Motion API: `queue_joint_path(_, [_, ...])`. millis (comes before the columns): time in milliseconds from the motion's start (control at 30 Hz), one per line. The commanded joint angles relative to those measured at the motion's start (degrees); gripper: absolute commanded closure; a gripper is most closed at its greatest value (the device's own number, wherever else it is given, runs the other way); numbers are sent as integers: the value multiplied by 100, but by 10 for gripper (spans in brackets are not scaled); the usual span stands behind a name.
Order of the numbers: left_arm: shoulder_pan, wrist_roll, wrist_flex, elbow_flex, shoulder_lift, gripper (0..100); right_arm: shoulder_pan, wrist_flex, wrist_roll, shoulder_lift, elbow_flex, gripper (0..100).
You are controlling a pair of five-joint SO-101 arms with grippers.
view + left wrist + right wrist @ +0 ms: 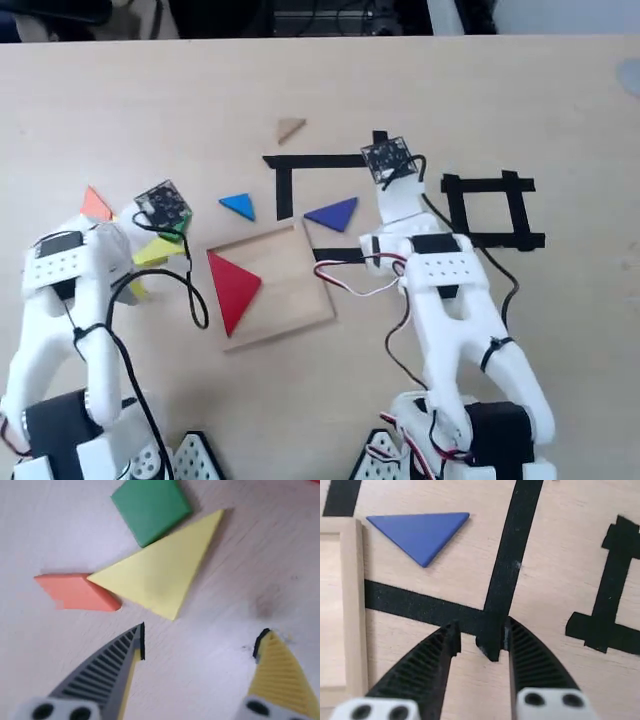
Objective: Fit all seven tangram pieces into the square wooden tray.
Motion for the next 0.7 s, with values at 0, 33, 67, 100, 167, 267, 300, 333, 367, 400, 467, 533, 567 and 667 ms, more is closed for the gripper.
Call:
queue_joint_path(0, [180, -35, 949, -1042, 413, 652, -70, -97, -9, 4, -207, 851])
queue_joint_path(33, [180, 70, 1152, -1323, 633, 658, -70, -97, 18, 4, -207, 851])
queue_joint_path(67, [189, 273, 1292, -1587, 879, 659, -70, -97, 105, 4, -198, 851])
queue_joint_path(100, [207, 457, 1398, -1815, 1125, 657, -70, -97, 176, 4, -189, 851])
queue_joint_path(167, [295, 800, 1530, -2193, 1547, 657, -70, -97, 220, 4, -180, 851])
queue_joint_path(267, [514, 1371, 1697, -2615, 1873, 657, -62, -97, 229, -31, -180, 851])
queue_joint_path(300, [585, 1503, 1741, -2668, 1873, 657, -62, -88, 229, -31, -180, 851])
queue_joint_path(333, [646, 1600, 1758, -2686, 1873, 657, -62, -88, 229, -31, -180, 851])
queue_joint_path(367, [655, 1644, 1758, -2686, 1873, 657, -88, -88, 229, -31, -180, 851])
queue_joint_path(400, [646, 1653, 1741, -2686, 1873, 657, -97, -88, 229, -22, -180, 851])
queue_joint_path(467, [611, 1644, 1723, -2686, 1925, 657, -105, -88, 229, -22, -171, 851])
queue_joint_path(533, [585, 1618, 1714, -2686, 1943, 657, -70, -88, 229, -22, -171, 851])
queue_joint_path(567, [593, 1512, 1714, -2686, 1943, 657, -62, -88, 229, -13, -171, 851])
queue_joint_path(667, [602, 1345, 1749, -2721, 1934, 657, -79, -88, 229, 4, -163, 851])
